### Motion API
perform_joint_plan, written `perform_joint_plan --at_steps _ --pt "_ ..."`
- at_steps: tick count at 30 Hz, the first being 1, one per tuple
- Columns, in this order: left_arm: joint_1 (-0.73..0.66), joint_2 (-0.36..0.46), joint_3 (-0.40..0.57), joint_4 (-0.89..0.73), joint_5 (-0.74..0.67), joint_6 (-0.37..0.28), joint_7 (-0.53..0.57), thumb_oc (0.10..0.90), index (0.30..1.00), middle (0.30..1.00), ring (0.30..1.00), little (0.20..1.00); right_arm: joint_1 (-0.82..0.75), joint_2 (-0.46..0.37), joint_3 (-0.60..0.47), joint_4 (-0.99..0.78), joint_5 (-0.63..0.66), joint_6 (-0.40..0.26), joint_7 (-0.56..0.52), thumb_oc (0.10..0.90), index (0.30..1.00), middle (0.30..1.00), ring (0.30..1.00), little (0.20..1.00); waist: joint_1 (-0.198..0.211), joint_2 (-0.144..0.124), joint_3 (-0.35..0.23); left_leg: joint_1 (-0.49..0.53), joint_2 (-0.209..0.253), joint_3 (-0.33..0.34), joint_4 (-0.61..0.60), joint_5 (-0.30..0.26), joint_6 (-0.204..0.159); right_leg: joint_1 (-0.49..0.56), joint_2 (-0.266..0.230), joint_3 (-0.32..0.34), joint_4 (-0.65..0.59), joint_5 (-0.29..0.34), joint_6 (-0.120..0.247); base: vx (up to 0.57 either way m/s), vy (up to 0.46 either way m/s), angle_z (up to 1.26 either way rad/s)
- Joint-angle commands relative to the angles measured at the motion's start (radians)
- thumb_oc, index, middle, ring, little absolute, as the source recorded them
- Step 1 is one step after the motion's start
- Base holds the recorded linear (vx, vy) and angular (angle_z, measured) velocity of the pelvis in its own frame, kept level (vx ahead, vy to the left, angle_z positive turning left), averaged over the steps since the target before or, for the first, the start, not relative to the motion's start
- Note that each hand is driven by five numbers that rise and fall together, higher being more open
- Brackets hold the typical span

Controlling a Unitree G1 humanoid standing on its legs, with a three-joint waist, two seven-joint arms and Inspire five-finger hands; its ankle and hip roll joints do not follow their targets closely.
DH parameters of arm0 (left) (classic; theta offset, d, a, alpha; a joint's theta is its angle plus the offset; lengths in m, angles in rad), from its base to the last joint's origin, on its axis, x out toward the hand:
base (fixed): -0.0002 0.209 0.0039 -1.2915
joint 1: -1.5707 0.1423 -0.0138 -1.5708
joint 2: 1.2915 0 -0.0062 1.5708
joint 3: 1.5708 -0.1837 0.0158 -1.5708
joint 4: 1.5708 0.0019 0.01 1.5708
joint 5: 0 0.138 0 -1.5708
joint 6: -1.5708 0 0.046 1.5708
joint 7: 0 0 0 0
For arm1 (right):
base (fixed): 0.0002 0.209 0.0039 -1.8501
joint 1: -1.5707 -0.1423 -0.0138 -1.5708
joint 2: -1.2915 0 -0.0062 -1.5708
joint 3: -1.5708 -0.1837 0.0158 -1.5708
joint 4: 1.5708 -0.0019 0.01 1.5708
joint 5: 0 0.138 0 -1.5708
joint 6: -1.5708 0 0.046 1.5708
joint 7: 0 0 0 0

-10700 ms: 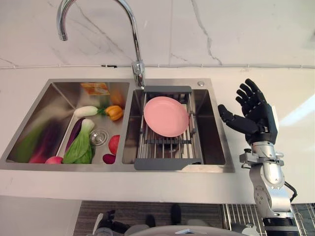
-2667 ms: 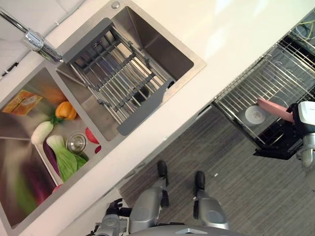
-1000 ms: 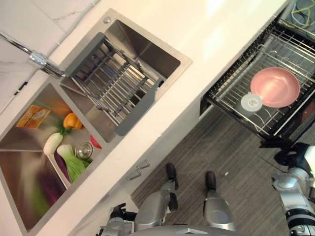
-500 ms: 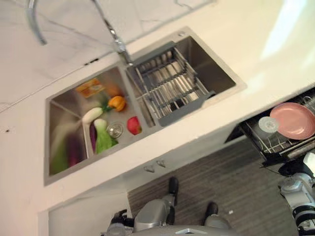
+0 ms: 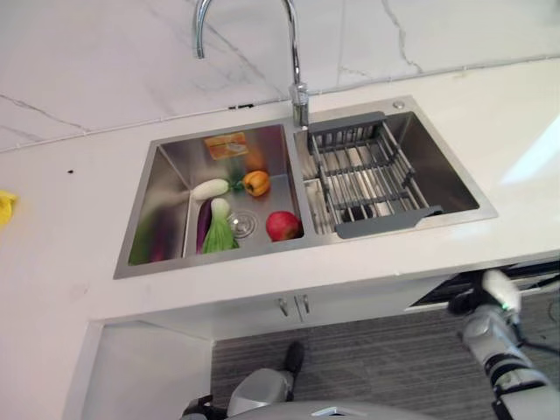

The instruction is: Place the dishes in the dishwasher.

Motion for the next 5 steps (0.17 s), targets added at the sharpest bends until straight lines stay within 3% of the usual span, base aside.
perform_joint_plan --at_steps 1,5 --pt "-0.071 -0.003 -0.029 0.066 0.050 -0.009 -0.004 0.800 0.900 0.900 0.900 0.900 0.010 -0.009 0.022 0.031 0.020 -0.049 0.032 0.800 0.900 0.900 0.900 0.900 0.003 0.008 -0.026 0.038 0.073 -0.006 0.018 -0.084 -0.099 -0.084 -0.017 0.075 0.101 -0.032 0.008 0.04 -0.013 0.01" --pt "-0.076 0.008 -0.002 0.095 0.054 -0.006 -0.029 0.800 0.900 0.900 0.900 0.900 0.165 0.125 0.014 0.218 0.055 -0.041 0.098 0.800 0.900 0.900 0.900 0.900 -0.034 -0.008 -0.039 0.037 0.080 0.020 0.010 -0.093 -0.097 -0.100 -0.015 0.094 0.091 -0.022 0.015 0.03 -0.006 -0.01"
